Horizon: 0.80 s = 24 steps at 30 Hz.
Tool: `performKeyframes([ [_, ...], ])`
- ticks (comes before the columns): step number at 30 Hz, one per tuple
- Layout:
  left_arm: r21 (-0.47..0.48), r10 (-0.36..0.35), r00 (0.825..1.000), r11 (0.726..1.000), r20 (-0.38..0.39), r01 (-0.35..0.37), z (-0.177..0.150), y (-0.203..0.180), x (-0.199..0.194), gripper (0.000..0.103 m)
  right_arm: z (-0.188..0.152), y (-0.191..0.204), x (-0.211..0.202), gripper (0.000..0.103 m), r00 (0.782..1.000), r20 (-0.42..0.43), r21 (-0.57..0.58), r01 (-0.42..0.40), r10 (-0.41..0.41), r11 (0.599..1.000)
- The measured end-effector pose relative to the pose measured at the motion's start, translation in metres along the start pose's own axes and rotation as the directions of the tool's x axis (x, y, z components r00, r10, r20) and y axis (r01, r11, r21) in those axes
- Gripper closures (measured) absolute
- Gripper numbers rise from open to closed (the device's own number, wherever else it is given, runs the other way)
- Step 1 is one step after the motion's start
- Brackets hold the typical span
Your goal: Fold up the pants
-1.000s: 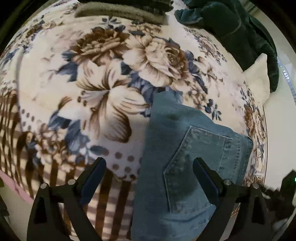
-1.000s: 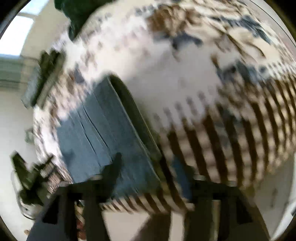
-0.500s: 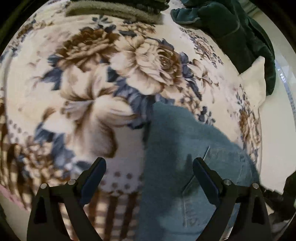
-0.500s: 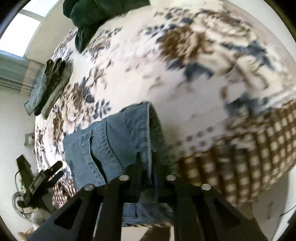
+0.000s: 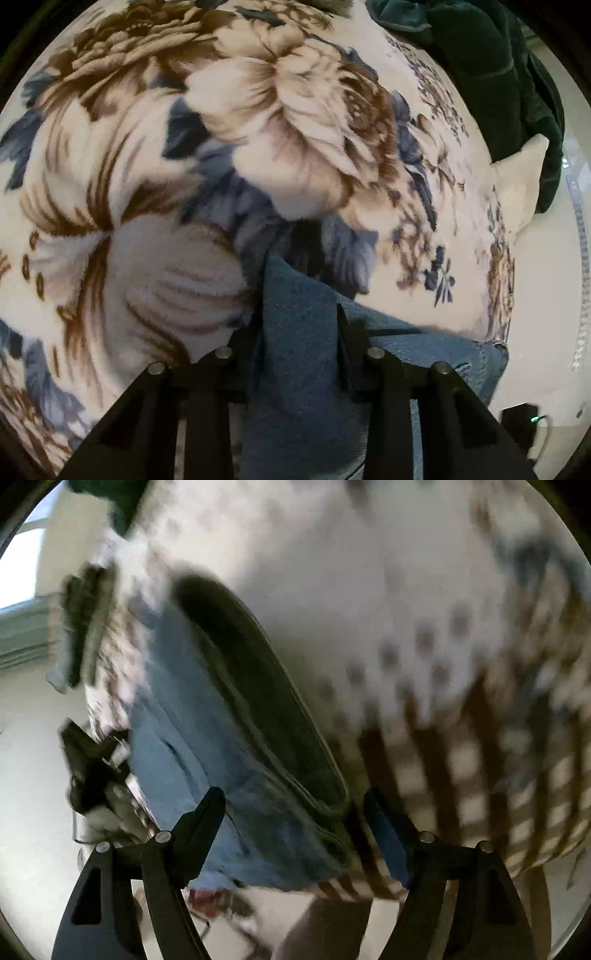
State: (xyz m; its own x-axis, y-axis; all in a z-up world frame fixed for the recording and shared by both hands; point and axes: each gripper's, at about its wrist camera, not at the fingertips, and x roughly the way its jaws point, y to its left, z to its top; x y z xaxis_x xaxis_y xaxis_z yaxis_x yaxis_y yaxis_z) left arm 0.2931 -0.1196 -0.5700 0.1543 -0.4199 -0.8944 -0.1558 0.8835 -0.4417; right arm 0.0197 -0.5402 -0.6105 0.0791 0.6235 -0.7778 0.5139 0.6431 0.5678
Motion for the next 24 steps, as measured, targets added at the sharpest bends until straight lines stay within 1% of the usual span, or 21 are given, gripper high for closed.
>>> performKeyframes([
  [1,0.007,0.011,1.0,1.0,0.0,-0.011,-0.001,-0.002,-0.001,0.073,-0.005,0.0,-0.003,0.063,0.999,0.035,0.003,0.023,-0.023,1.0],
  [2,0.011,0.014,1.0,1.0,-0.002,-0.014,-0.001,-0.004,-0.002,0.072,-0.01,0.002,-0.008,0.066,0.997,0.07,0.005,0.044,-0.044,0.999],
  [3,0.015,0.015,1.0,1.0,-0.002,-0.015,0.0,-0.006,-0.004,0.072,-0.017,0.006,-0.016,0.075,0.993,0.102,0.007,0.061,-0.061,0.998],
  [4,0.022,0.013,1.0,1.0,-0.003,-0.013,0.0,-0.008,-0.005,0.071,-0.026,0.012,-0.027,0.078,0.989,0.132,0.007,0.069,-0.07,0.998],
  [5,0.025,0.006,1.0,1.0,-0.007,-0.006,0.001,-0.01,-0.006,0.067,-0.034,0.018,-0.036,0.079,0.985,0.152,-0.003,0.078,-0.076,0.997],
  [6,0.025,-0.004,1.0,1.0,-0.012,0.004,0.003,-0.011,-0.006,0.065,-0.042,0.024,-0.045,0.079,0.982,0.165,-0.015,0.093,-0.089,0.996],
  [7,0.02,-0.013,1.0,1.0,-0.016,0.013,0.004,-0.011,-0.005,0.061,-0.048,0.024,-0.049,0.079,0.982,0.154,-0.013,0.11,-0.107,0.994],
  [8,0.011,-0.039,0.999,0.999,-0.029,0.039,0.004,-0.01,-0.004,0.051,-0.05,0.016,-0.045,0.079,0.987,0.116,0.011,0.108,-0.108,0.994],
  [9,0.007,-0.049,0.998,0.999,-0.039,0.049,0.005,-0.01,-0.003,0.046,-0.049,0.002,-0.036,0.075,0.993,0.062,0.056,0.096,-0.1,0.994],
  [10,0.007,-0.053,0.998,0.999,-0.042,0.053,0.006,-0.01,-0.002,0.042,-0.047,-0.008,-0.03,0.065,0.996,0.019,0.082,0.089,-0.091,0.993],
  [11,0.006,-0.053,0.998,0.999,-0.041,0.053,0.007,-0.01,-0.003,0.041,-0.044,-0.017,-0.025,0.06,0.997,-0.009,0.111,0.081,-0.081,0.99],
  [12,0.001,-0.052,0.998,0.999,-0.04,0.052,0.006,-0.01,-0.005,0.041,-0.04,-0.023,-0.025,0.054,0.999,-0.009,0.139,0.053,-0.052,0.989],
  [13,0.001,-0.052,0.998,0.999,-0.038,0.052,0.006,-0.011,-0.009,0.041,-0.036,-0.024,-0.03,0.054,1.0,0.007,0.142,0.026,-0.027,0.99],
  [15,0.022,-0.044,0.999,0.999,-0.027,0.044,0.003,-0.014,-0.017,0.041,-0.024,-0.01,-0.049,0.053,0.995,0.094,0.089,0.035,-0.043,0.995],
  [17,0.046,-0.052,0.999,0.998,-0.008,0.052,0.0,-0.019,-0.025,0.041,-0.007,0.009,-0.063,0.038,0.985,0.17,0.021,0.032,-0.035,0.999],
  [18,0.054,-0.051,0.999,0.997,-0.005,0.051,-0.001,-0.021,-0.025,0.041,0.002,0.016,-0.068,0.028,0.98,0.197,0.006,0.008,-0.01,1.0],
  [19,0.063,-0.043,0.999,0.997,-0.01,0.044,-0.003,-0.024,-0.023,0.041,0.014,0.02,-0.069,0.027,0.976,0.215,0.003,-0.016,0.015,1.0],
  [21,0.078,-0.021,1.0,0.997,-0.021,0.022,-0.005,-0.026,-0.016,0.041,0.038,0.027,-0.059,0.027,0.975,0.221,0.007,-0.029,0.026,1.0],
  [22,0.091,-0.008,1.0,0.996,-0.023,0.01,-0.007,-0.028,-0.01,0.044,0.05,0.03,-0.05,0.028,0.978,0.207,0.011,-0.02,0.017,1.0],
  [23,0.106,0.009,1.0,0.994,-0.02,-0.006,-0.008,-0.03,-0.008,0.051,0.056,0.035,-0.039,0.03,0.981,0.192,0.01,-0.006,0.004,1.0],
  [24,0.128,0.039,0.999,0.991,-0.006,-0.038,-0.009,-0.031,-0.007,0.057,0.064,0.041,-0.026,0.052,0.986,0.162,-0.009,0.027,-0.025,1.0],
])
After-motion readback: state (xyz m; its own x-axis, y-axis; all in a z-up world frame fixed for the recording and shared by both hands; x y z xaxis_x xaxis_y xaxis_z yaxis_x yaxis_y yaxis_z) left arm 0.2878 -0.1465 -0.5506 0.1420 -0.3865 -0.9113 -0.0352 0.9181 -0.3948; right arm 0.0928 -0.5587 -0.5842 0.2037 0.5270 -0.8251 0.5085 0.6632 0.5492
